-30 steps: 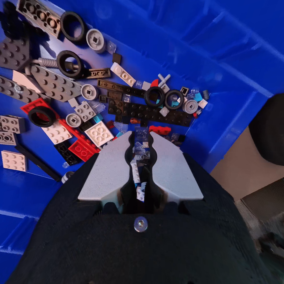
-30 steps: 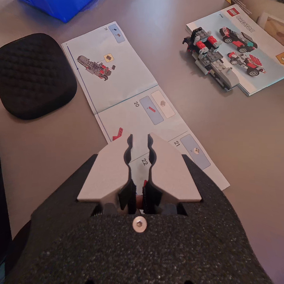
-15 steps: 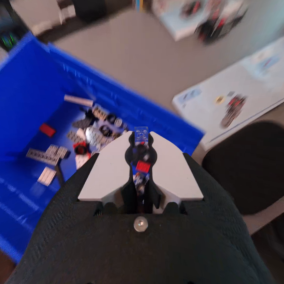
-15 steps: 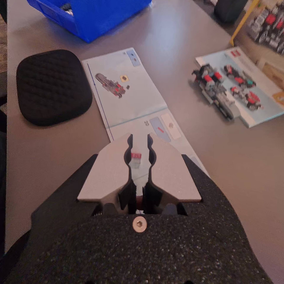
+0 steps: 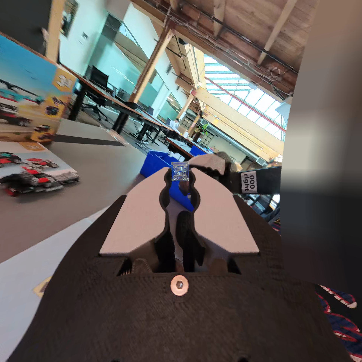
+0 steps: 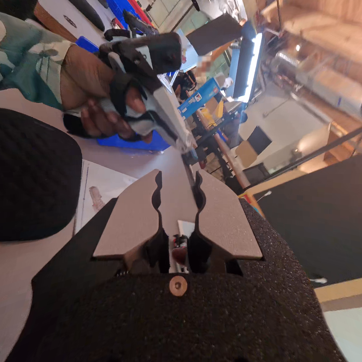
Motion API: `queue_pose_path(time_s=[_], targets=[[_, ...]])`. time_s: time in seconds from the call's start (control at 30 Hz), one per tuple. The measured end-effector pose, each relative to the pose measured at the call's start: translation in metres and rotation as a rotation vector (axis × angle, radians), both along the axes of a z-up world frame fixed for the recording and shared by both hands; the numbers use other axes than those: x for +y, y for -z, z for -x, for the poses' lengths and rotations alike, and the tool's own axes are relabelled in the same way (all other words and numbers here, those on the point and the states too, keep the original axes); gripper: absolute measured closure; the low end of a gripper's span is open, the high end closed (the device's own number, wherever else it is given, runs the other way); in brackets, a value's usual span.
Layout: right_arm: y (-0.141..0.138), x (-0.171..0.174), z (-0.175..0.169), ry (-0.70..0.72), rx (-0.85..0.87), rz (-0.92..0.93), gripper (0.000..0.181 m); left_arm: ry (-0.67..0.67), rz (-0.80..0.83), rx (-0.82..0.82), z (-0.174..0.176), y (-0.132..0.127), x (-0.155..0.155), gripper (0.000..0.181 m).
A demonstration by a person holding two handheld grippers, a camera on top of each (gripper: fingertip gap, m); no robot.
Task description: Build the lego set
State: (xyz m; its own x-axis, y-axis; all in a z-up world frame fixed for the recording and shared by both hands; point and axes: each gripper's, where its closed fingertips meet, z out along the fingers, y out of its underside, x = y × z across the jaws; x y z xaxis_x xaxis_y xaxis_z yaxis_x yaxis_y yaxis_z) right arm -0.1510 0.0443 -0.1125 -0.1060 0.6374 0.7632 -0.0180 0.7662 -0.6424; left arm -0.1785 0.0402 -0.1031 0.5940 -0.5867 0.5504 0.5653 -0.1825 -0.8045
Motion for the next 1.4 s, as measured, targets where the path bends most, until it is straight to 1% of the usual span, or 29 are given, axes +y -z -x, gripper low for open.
queue_pose_path(time_s=[0.13, 0.2, 0.27, 0.3, 0.33, 0.37, 0.4, 0.43, 0.5, 0.53, 0.57, 0.6, 0.63, 0.67, 0.7, 0.8, 0.87, 0.93, 0.97, 1.03, 1.17, 1.27, 1.33, 1.4], targets=[[0.0, -0.003, 0.002, 0.012, 0.01, -0.183, 0.147, 0.063, 0.078, 0.065, -0.029, 0.016, 0.01, 0.165], [0.006, -0.001, 0.002, 0.028, -0.018, -0.236, 0.152, 0.08, 0.101, 0.092, -0.037, 0.02, 0.012, 0.165], [0.008, 0.004, 0.001, 0.062, -0.018, -0.256, 0.162, 0.083, 0.113, 0.117, -0.042, 0.021, 0.013, 0.165], [0.008, 0.005, 0.0, 0.06, -0.013, -0.235, 0.163, 0.078, 0.114, 0.14, -0.043, 0.022, 0.014, 0.165], [0.005, 0.004, -0.002, 0.044, 0.007, -0.17, 0.164, 0.075, 0.095, 0.166, -0.045, 0.02, 0.014, 0.165], [0.0, 0.005, -0.006, 0.014, 0.044, -0.056, 0.164, 0.074, 0.051, 0.187, -0.046, 0.015, 0.013, 0.164], [-0.007, 0.007, -0.011, -0.033, 0.083, 0.109, 0.164, 0.066, -0.017, 0.195, -0.047, 0.007, 0.011, 0.162], [-0.015, 0.009, -0.016, -0.108, 0.121, 0.321, 0.164, 0.046, -0.094, 0.191, -0.045, -0.002, 0.008, 0.158], [-0.034, 0.009, -0.031, -0.369, 0.171, 0.834, 0.164, -0.007, -0.267, 0.207, -0.042, -0.016, 0.003, 0.153], [-0.039, 0.011, -0.036, -0.485, 0.161, 1.063, 0.164, -0.055, -0.355, 0.27, -0.044, -0.018, 0.002, 0.153], [-0.041, 0.014, -0.04, -0.573, 0.147, 1.217, 0.164, -0.116, -0.434, 0.375, -0.048, -0.017, 0.002, 0.152], [-0.042, 0.015, -0.043, -0.635, 0.152, 1.306, 0.164, -0.17, -0.493, 0.487, -0.053, -0.015, 0.004, 0.151], [-0.042, 0.016, -0.045, -0.67, 0.158, 1.35, 0.164, -0.195, -0.515, 0.562, -0.059, -0.013, 0.008, 0.15], [-0.04, 0.016, -0.046, -0.688, 0.159, 1.365, 0.164, -0.172, -0.506, 0.583, -0.067, -0.011, 0.011, 0.15], [-0.039, 0.014, -0.047, -0.694, 0.159, 1.357, 0.164, -0.121, -0.479, 0.553, -0.074, -0.011, 0.013, 0.15], [-0.038, 0.009, -0.049, -0.694, 0.172, 1.297, 0.165, -0.005, -0.407, 0.358, -0.082, -0.018, 0.017, 0.155], [-0.038, 0.009, -0.05, -0.689, 0.177, 1.29, 0.165, 0.039, -0.404, 0.284, -0.084, -0.021, 0.015, 0.156], [-0.036, 0.009, -0.05, -0.678, 0.172, 1.279, 0.165, 0.059, -0.405, 0.261, -0.086, -0.022, 0.014, 0.157], [-0.035, 0.009, -0.05, -0.677, 0.17, 1.277, 0.165, 0.065, -0.397, 0.264, -0.087, -0.021, 0.015, 0.157], [-0.033, 0.01, -0.05, -0.677, 0.172, 1.286, 0.165, 0.069, -0.395, 0.268, -0.087, -0.02, 0.014, 0.165], [-0.027, 0.008, -0.05, -0.66, 0.133, 1.253, 0.165, 0.099, -0.379, 0.297, -0.087, -0.015, 0.013, 0.165], [-0.014, 0.003, -0.051, -0.596, 0.003, 1.135, 0.164, 0.171, -0.35, 0.366, -0.088, -0.004, 0.009, 0.166], [-0.005, 0.004, -0.053, -0.526, -0.093, 1.032, 0.157, 0.235, -0.317, 0.421, -0.089, 0.005, 0.005, 0.165], [0.0, 0.005, -0.056, -0.477, -0.155, 0.929, 0.158, 0.284, -0.283, 0.469, -0.09, 0.014, 0.004, 0.165]])
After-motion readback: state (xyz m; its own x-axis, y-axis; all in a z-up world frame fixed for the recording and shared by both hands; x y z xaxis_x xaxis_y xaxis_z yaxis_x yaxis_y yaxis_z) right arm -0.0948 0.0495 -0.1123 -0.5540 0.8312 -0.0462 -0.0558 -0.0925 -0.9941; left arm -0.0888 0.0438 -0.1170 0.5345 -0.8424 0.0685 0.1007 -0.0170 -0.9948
